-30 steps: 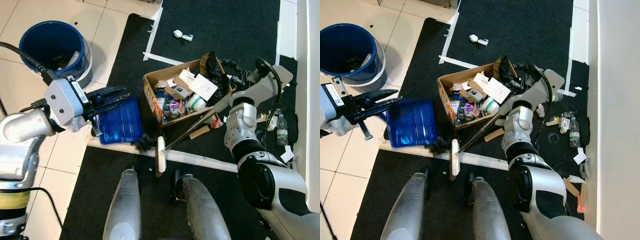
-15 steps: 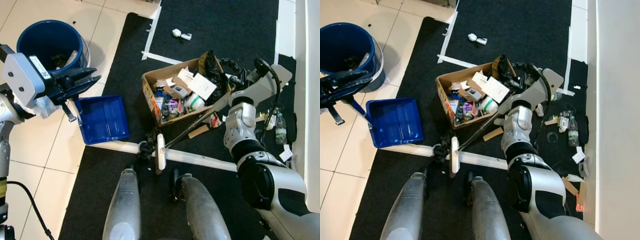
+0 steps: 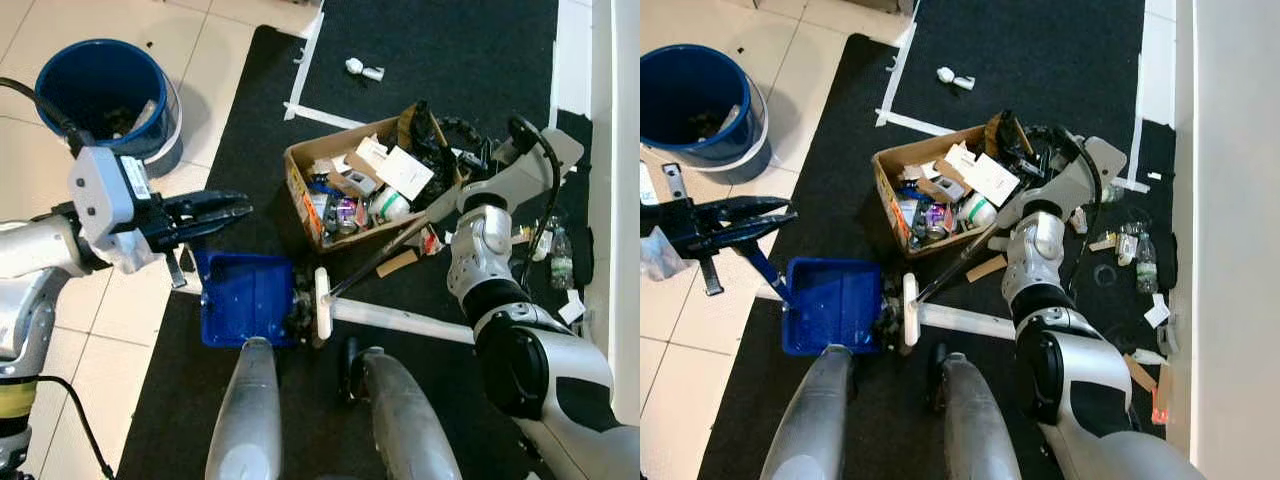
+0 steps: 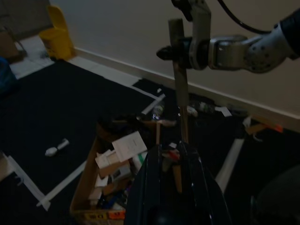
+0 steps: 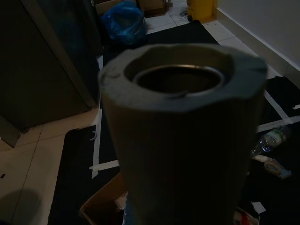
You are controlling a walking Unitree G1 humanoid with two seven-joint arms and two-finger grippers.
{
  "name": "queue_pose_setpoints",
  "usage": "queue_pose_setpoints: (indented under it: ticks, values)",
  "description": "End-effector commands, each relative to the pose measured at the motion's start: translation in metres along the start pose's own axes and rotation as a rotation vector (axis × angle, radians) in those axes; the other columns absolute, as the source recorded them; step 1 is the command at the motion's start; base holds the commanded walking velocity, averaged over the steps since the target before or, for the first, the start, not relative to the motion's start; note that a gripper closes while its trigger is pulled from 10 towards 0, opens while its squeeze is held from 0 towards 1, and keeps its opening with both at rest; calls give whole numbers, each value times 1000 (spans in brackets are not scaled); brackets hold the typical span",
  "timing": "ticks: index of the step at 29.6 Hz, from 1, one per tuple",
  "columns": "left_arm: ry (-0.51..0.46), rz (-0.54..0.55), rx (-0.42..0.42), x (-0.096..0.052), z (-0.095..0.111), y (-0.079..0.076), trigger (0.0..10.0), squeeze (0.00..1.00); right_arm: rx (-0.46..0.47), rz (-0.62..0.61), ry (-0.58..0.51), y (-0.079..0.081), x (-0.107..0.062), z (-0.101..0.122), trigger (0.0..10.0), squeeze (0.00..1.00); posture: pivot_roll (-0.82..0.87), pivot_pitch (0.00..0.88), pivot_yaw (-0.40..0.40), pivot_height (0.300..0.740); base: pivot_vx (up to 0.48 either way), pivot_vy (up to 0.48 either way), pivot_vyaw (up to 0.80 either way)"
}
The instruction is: Sweep floor
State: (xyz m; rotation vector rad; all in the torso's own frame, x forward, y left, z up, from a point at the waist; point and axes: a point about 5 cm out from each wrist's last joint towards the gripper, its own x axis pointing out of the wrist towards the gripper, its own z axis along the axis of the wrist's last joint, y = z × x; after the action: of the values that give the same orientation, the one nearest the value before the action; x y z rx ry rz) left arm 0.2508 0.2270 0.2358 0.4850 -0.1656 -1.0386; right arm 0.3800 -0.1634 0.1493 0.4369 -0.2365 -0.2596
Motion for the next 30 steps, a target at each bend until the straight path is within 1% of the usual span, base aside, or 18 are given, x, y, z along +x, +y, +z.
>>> queue_pose_setpoints:
  ticks: [1, 5, 7, 10, 15, 20, 22, 25, 26, 29, 30]
  values:
    - [-15, -39, 26, 9, 1, -7, 10000, 0, -16, -37, 8, -12, -5, -5, 10000, 0, 239, 385, -149, 740, 0, 0, 0]
    - [17, -49, 39, 12, -5, -11, 10000, 0, -14, -34, 9, -10, -5, -6, 10000, 0, 237, 386, -148, 740, 0, 0, 0]
    - [17, -49, 39, 12, -5, -11, 10000, 0, -14, -34, 9, -10, -5, -6, 10000, 0, 237, 386, -148, 740, 0, 0, 0]
    - [28, -74, 17, 15, -8, -18, 10000, 0, -9, -36, 17, -9, -7, -8, 10000, 0, 231, 387, -148, 740, 0, 0, 0]
    - [30, -90, 7, 16, -9, -21, 10000, 0, -7, -38, 21, -8, -8, -10, 10000, 0, 229, 386, -148, 740, 0, 0, 0]
    - [38, -87, 31, 15, -4, -14, 10000, 0, -9, -37, 29, -8, -10, -12, 10000, 0, 224, 385, -143, 740, 0, 0, 0]
    - [10, -52, 46, 11, 6, -6, 10000, 0, -12, -39, 30, -9, -11, -13, 10000, 0, 225, 386, -141, 740, 0, 0, 0]
    - [-15, -28, 42, 6, 15, 2, 10000, 0, -15, -43, 33, -10, -11, -13, 10000, 0, 227, 389, -141, 740, 0, 0, 0]
    - [-15, -28, 42, 6, 15, 2, 10000, 0, -15, -43, 33, -10, -11, -13, 10000, 0, 227, 389, -141, 740, 0, 0, 0]
    - [-9, -36, 17, -4, 24, 4, 10000, 0, -19, -45, 34, -11, -11, -13, 10000, 0, 230, 382, -140, 740, 0, 0, 0]
    - [-9, -36, 17, -4, 24, 4, 10000, 0, -19, -45, 34, -11, -11, -13, 10000, 0, 230, 382, -140, 740, 0, 0, 0]
